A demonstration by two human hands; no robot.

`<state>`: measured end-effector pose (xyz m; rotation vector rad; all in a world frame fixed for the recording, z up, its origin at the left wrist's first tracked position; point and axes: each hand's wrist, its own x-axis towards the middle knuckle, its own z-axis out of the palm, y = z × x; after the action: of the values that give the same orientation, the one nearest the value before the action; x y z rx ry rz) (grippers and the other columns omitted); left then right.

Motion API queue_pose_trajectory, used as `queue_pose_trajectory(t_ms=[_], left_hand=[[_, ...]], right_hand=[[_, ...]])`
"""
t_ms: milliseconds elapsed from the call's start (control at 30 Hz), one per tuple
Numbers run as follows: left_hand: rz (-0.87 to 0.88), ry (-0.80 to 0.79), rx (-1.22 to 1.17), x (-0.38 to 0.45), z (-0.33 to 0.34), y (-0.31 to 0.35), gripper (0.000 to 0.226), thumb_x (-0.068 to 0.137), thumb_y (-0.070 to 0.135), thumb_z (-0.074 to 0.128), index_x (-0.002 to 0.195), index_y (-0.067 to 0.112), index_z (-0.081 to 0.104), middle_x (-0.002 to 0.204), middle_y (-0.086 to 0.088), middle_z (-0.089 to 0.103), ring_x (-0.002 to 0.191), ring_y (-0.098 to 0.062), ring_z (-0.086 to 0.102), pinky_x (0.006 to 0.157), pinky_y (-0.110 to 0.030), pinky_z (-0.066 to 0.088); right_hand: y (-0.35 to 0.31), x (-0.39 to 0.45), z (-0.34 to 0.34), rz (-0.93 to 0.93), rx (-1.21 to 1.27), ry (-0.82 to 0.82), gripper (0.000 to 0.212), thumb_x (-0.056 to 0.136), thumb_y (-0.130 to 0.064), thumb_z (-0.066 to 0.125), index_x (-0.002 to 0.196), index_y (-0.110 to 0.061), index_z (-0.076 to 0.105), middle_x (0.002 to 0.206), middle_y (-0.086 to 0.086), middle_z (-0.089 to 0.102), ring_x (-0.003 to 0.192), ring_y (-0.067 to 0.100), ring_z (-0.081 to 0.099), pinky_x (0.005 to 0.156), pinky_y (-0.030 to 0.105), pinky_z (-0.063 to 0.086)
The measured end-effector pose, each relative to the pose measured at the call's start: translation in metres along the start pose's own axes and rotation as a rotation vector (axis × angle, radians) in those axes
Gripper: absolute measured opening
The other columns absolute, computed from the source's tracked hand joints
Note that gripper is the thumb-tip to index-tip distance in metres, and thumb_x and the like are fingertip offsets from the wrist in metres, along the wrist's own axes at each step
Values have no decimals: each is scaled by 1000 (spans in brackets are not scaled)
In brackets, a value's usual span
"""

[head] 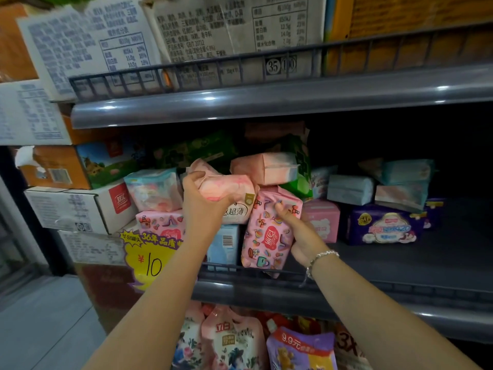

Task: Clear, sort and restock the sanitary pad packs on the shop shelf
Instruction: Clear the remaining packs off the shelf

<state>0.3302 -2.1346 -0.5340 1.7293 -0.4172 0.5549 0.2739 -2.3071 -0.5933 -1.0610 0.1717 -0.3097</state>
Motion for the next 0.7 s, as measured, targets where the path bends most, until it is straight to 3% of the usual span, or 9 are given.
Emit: queue_pose_trajectory(t_ms=[133,200,300,367,433,533,700], left_hand=[[-11,85,-74,-4,12,10,79,65,22,88,126,10,39,117,5,44,107,-10,44,81,-5,34],[-23,109,-84,-6,16,14,76,66,23,88,124,12,40,119,2,45,109,-12,45,88,-15,35],[-65,132,-95,-14,17,19,72,67,24,87,120,15,40,113,3,45,103,-12,46,84,-20,35],[-86,149,-111,-22,16,21,68,67,24,87,114,18,39,105,7,45,98,-13,47,80,-21,36],[-91,159,-97,-32,15,21,66,67,26,87,110,21,37,100,9,45,96,-14,47,79,-23,34],[-133,151,-93,-44,8,12,68,68,26,86,116,19,39,112,2,46,102,-15,46,82,-23,33],[-212,93,-162,-43,-12,0,74,71,29,84,130,18,41,124,2,44,114,-17,47,94,-29,43]], right_hand=[[1,-21,-2,-150,19,165,70,56,-34,82,118,-23,51,109,5,71,94,21,71,86,45,56],[-1,-32,-7,-211,27,246,72,53,-39,83,115,-28,49,114,3,68,100,20,69,90,46,54],[-13,-46,-19,-277,94,343,80,55,-44,82,123,-29,43,121,3,63,105,20,66,89,45,54],[-24,-54,-25,-297,107,347,68,57,-44,79,113,-33,41,118,2,63,104,21,66,90,47,54],[-33,-61,-26,-309,40,325,74,55,-45,79,115,-33,37,119,1,62,105,22,65,93,49,52],[-39,-69,-20,-305,-43,291,87,50,-47,81,123,-22,40,119,4,64,102,20,68,89,46,55],[-44,-74,-7,-274,-140,277,84,46,-52,81,116,-24,44,112,2,67,96,19,70,88,46,56]])
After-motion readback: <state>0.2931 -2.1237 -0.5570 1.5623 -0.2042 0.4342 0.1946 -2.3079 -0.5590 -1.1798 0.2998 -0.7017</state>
